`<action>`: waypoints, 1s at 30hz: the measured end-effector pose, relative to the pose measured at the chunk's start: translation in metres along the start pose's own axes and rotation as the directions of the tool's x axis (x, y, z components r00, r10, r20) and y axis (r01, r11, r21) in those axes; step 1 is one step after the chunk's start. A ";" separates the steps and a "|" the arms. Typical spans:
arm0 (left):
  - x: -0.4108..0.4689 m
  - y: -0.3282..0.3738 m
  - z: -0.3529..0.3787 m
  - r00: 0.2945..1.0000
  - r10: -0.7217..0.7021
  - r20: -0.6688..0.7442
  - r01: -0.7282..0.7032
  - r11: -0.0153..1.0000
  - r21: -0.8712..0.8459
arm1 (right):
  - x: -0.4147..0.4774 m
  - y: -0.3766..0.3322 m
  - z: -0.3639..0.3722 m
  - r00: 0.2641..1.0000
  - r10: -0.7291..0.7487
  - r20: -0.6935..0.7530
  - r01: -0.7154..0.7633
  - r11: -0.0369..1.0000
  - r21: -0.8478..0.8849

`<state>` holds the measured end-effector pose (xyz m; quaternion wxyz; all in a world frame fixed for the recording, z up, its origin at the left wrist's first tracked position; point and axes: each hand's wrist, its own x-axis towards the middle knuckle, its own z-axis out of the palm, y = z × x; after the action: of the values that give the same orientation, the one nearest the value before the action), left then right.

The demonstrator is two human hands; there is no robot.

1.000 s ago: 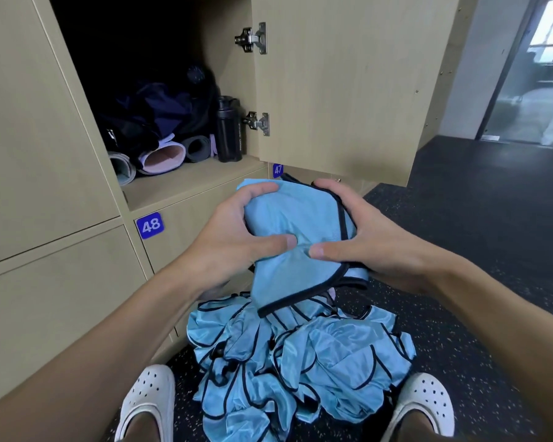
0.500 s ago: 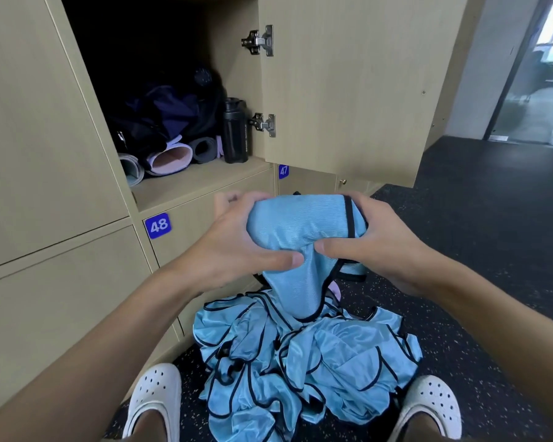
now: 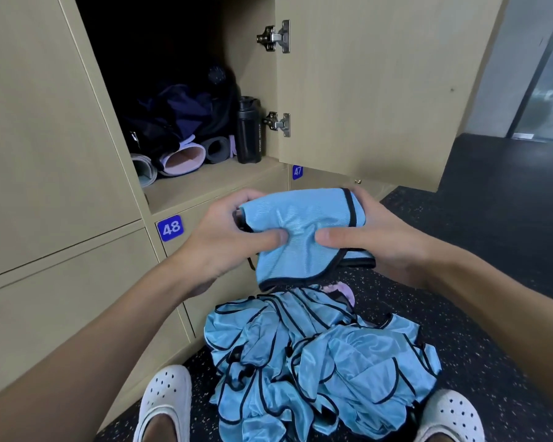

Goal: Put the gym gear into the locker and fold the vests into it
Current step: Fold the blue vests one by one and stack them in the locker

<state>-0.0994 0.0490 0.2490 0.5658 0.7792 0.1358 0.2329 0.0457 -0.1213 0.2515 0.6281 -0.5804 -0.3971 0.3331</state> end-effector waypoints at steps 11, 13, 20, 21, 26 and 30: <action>0.072 -0.020 -0.034 0.959 -0.091 -0.268 0.023 0.969 -0.247 | 0.120 0.013 0.008 0.976 -0.127 -0.176 0.111 0.989 -0.097; 0.089 -0.031 -0.039 0.957 -0.038 -0.287 -0.008 0.987 -0.159 | 0.144 0.021 0.006 0.977 -0.134 -0.168 0.116 0.987 -0.109; 0.152 -0.070 -0.078 0.934 -0.036 -0.355 0.049 0.998 0.027 | 0.240 0.050 0.016 0.986 -0.084 -0.142 0.076 0.995 -0.065; 0.160 -0.076 -0.084 0.931 -0.029 -0.364 0.045 0.998 0.037 | 0.255 0.052 0.018 0.986 -0.087 -0.144 0.077 0.994 -0.076; 0.203 -0.104 -0.114 0.894 -0.003 -0.448 0.041 0.996 0.076 | 0.326 0.061 0.026 0.979 -0.176 -0.105 0.150 0.965 -0.215; 0.241 -0.128 -0.134 0.886 -0.006 -0.464 0.098 0.980 0.175 | 0.379 0.076 0.030 0.968 -0.239 -0.080 0.201 0.923 -0.327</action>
<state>0.0439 0.3145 0.2124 0.4448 0.7490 0.3091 0.3816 0.1972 0.2337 0.2192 0.5827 -0.6438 -0.4702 0.1577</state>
